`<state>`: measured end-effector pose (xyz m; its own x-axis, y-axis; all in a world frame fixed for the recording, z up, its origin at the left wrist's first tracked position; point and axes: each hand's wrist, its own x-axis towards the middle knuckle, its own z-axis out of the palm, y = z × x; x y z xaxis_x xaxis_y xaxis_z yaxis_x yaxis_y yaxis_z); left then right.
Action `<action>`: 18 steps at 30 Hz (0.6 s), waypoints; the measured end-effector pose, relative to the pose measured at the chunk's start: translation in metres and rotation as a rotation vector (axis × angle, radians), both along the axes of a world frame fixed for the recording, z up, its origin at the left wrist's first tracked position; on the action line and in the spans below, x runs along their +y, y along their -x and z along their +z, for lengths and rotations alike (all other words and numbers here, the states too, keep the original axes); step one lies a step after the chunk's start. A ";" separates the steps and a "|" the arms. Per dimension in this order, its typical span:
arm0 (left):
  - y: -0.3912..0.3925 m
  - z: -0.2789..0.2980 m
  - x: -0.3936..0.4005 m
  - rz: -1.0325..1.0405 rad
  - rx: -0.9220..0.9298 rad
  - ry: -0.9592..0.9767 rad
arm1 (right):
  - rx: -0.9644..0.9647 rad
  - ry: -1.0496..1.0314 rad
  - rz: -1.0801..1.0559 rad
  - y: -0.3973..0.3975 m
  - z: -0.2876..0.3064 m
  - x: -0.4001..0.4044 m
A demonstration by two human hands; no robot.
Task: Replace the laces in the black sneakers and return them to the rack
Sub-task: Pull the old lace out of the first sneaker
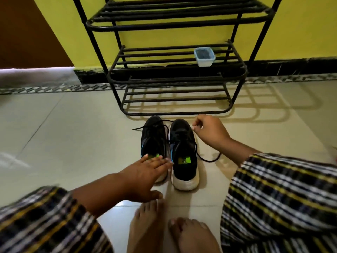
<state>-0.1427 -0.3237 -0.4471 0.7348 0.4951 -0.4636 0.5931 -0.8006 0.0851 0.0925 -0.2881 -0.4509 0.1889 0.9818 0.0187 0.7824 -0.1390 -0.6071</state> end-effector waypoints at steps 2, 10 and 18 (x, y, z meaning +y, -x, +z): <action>-0.002 0.002 0.005 0.021 -0.023 -0.012 | -0.032 0.016 0.085 -0.006 0.010 0.000; -0.034 -0.001 0.057 -0.171 -0.027 0.051 | -0.174 0.342 0.370 -0.021 0.018 0.006; -0.055 -0.048 0.060 -0.247 0.037 0.013 | -0.022 0.357 0.148 0.011 -0.054 0.011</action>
<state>-0.0875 -0.2639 -0.4950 0.8154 0.2959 -0.4976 0.3820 -0.9208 0.0784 0.0818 -0.2774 -0.5053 0.0483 0.9438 -0.3268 0.8220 -0.2234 -0.5238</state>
